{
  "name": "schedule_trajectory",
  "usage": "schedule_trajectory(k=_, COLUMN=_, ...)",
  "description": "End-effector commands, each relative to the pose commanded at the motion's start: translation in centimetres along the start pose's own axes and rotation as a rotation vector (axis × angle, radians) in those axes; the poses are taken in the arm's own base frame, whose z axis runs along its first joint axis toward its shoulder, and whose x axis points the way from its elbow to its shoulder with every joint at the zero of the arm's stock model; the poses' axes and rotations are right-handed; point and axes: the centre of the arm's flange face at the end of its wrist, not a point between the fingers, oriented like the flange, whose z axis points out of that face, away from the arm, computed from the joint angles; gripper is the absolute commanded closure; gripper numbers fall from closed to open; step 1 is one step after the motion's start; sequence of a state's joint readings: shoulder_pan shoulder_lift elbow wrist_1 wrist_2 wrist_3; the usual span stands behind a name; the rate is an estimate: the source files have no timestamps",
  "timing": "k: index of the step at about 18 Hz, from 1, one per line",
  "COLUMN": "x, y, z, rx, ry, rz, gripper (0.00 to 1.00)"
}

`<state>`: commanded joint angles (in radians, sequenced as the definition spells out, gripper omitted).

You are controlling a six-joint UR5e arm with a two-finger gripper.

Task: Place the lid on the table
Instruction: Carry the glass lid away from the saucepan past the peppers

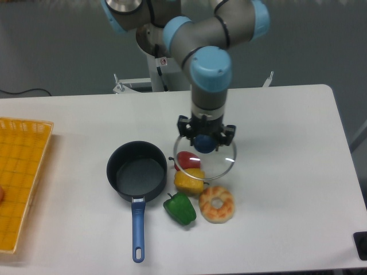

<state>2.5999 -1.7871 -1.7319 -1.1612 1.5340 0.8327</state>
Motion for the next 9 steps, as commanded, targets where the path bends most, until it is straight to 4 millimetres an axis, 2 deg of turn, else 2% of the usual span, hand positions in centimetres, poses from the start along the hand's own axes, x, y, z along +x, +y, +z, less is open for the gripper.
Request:
schedule_trajectory(k=3, x=-2.0, y=1.2, z=0.2, rx=-0.002, ry=0.003, rz=0.018, gripper=0.47)
schedule_trajectory(k=9, x=-4.9, y=2.0, z=1.7, rx=-0.012, ry=0.022, rz=0.027, gripper=0.46)
